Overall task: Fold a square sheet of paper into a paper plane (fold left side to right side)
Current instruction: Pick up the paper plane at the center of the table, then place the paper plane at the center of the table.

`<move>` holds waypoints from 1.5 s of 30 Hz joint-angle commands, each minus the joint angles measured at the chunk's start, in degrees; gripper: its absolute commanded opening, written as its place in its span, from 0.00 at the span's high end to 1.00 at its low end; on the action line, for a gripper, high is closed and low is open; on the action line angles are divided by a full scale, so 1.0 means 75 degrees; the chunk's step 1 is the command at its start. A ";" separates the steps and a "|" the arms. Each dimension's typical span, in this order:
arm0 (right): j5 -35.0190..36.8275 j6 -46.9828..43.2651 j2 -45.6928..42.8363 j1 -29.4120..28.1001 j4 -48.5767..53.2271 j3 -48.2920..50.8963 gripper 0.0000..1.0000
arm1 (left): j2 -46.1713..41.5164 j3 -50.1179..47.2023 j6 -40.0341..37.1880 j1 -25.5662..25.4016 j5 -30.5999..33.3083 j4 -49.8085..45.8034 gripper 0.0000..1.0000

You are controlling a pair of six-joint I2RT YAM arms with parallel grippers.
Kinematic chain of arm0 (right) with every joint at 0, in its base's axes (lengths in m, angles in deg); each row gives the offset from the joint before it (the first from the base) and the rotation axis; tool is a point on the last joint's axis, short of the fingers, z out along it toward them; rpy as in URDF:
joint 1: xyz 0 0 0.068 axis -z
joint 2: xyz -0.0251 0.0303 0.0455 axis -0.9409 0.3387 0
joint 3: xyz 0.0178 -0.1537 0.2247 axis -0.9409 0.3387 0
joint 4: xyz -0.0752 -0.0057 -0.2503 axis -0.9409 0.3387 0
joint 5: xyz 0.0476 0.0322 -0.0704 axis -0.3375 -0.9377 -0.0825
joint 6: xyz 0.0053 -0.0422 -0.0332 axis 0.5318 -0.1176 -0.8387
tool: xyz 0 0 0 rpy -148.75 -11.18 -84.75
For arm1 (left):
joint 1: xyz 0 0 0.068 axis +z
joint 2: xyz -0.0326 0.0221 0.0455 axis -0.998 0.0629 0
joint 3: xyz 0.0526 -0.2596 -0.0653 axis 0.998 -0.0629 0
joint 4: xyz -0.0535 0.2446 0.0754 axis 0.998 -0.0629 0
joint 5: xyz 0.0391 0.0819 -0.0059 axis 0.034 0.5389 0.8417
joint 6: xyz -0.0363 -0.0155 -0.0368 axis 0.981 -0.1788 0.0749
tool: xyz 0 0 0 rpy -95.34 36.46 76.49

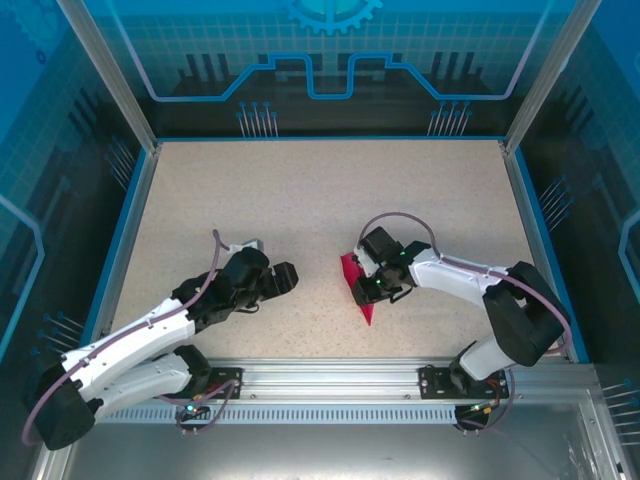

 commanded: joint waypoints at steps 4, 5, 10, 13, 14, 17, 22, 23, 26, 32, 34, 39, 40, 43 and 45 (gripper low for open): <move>0.0531 0.0148 0.0500 -0.0266 -0.0042 -0.0272 0.72 | -0.0084 -0.0013 -0.0096 0.0041 -0.0032 -0.0076 0.18; 0.0607 0.0176 0.0601 -0.0286 -0.0043 -0.0297 0.72 | -0.0084 -0.0011 -0.0119 0.0041 -0.0041 -0.0069 0.18; 0.1099 0.0423 0.1048 -0.0340 0.0151 -0.0509 0.75 | -0.0104 0.0060 -0.0329 0.0045 -0.0066 -0.0118 0.13; 0.1236 0.0517 0.1059 -0.0340 0.0172 -0.0700 0.85 | -0.0124 0.0135 -0.0460 0.0036 -0.0054 -0.0162 0.11; 0.1274 0.0543 0.1035 -0.0327 0.0189 -0.0782 0.89 | -0.0131 0.0163 -0.0508 0.0045 -0.0063 -0.0171 0.10; 0.1541 0.0628 0.1048 -0.0186 0.0475 -0.1277 0.91 | -0.0138 0.0234 -0.0790 0.0040 -0.0146 -0.0077 0.02; 0.1938 0.0812 0.1589 0.0302 0.1108 -0.2560 0.91 | -0.0244 0.0273 -0.1375 0.0036 -0.0455 0.0261 0.01; 0.1936 0.0874 0.1773 0.0429 0.1170 -0.2819 0.91 | -0.0287 0.0268 -0.1459 0.0045 -0.0464 0.0306 0.01; 0.1830 0.1046 0.2412 0.0784 0.1348 -0.3662 0.91 | -0.0505 0.0236 -0.1758 0.0038 -0.0475 0.0407 0.02; 0.2360 0.1182 0.3965 0.0993 0.2136 -0.5678 0.91 | -0.0717 0.0357 -0.2389 0.0054 -0.0632 0.0175 0.01; 0.2601 0.1200 0.4449 0.0988 0.2464 -0.6303 0.91 | -0.0696 0.0431 -0.2491 0.0060 -0.0628 -0.0025 0.01; 0.2663 0.1320 0.5325 0.1022 0.2863 -0.7184 0.91 | -0.0645 0.0469 -0.2569 0.0066 -0.0646 -0.0257 0.01; 0.2632 0.1346 0.5433 0.1023 0.2876 -0.7273 0.91 | -0.0636 0.0452 -0.2563 0.0069 -0.0645 -0.0279 0.01; 0.2417 0.1395 0.5668 0.1038 0.2880 -0.7452 0.90 | -0.0636 0.0382 -0.2549 0.0058 -0.0617 -0.0283 0.01; 0.2296 0.1398 0.5791 0.1044 0.2888 -0.7488 0.89 | -0.0645 0.0324 -0.2548 0.0066 -0.0585 -0.0285 0.01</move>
